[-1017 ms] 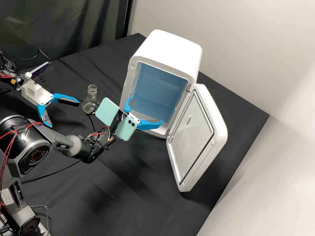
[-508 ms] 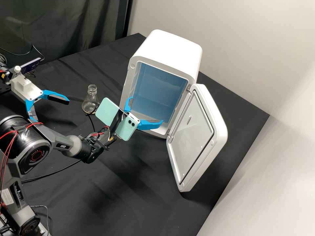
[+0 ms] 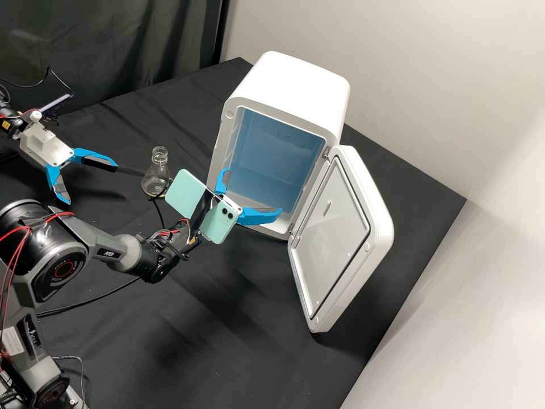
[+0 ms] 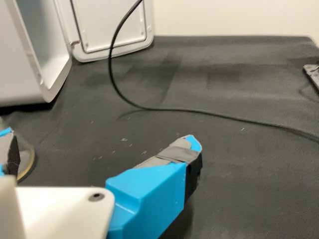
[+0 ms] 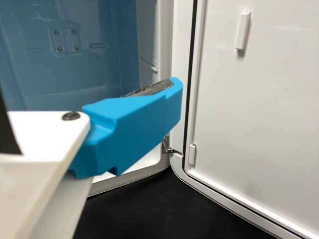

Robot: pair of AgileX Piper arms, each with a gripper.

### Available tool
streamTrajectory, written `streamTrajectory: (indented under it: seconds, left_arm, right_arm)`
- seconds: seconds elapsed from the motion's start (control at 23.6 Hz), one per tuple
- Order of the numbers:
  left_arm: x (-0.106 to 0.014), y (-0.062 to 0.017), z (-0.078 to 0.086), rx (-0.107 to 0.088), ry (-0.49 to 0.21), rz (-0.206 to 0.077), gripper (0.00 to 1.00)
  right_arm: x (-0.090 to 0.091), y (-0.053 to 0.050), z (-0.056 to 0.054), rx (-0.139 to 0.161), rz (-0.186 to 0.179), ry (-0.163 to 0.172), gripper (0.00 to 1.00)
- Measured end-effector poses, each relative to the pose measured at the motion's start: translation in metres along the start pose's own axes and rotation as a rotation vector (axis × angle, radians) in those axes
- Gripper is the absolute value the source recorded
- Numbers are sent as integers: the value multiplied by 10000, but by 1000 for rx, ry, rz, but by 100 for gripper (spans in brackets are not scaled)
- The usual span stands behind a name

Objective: Place the flask in the incubator

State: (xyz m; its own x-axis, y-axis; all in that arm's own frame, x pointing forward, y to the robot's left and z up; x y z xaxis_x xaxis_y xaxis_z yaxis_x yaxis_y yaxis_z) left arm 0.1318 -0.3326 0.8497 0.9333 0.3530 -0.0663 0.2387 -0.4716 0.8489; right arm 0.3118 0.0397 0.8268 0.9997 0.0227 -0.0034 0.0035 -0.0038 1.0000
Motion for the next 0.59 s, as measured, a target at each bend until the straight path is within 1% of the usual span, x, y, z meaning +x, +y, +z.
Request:
streamTrajectory:
  seconds: [0.13, 0.21, 0.25, 0.38, 0.42, 0.51, 0.59]
  left_arm:
    - [-59, -21, -64, 9, 17, -14, 100]
    - [-94, -41, -84, 19, 12, -29, 100]
    - [-112, -50, -95, 18, 11, -36, 100]
    - [-165, -77, -148, 5, 29, -50, 100]
    - [-178, -84, -172, -5, 44, -51, 100]
    - [-190, -114, -216, -28, 72, -65, 100]
    - [-183, -154, -250, -55, 97, -91, 100]
  right_arm:
    - [0, 0, 0, 0, 0, 0, 100]
    - [0, 0, 0, 0, 0, 0, 100]
    - [0, 0, 0, 0, 0, 0, 100]
    - [0, 0, 0, 0, 0, 0, 100]
    - [0, 0, 0, 0, 0, 0, 100]
    - [0, 0, 0, 0, 0, 0, 100]
    - [0, 0, 0, 0, 0, 0, 100]
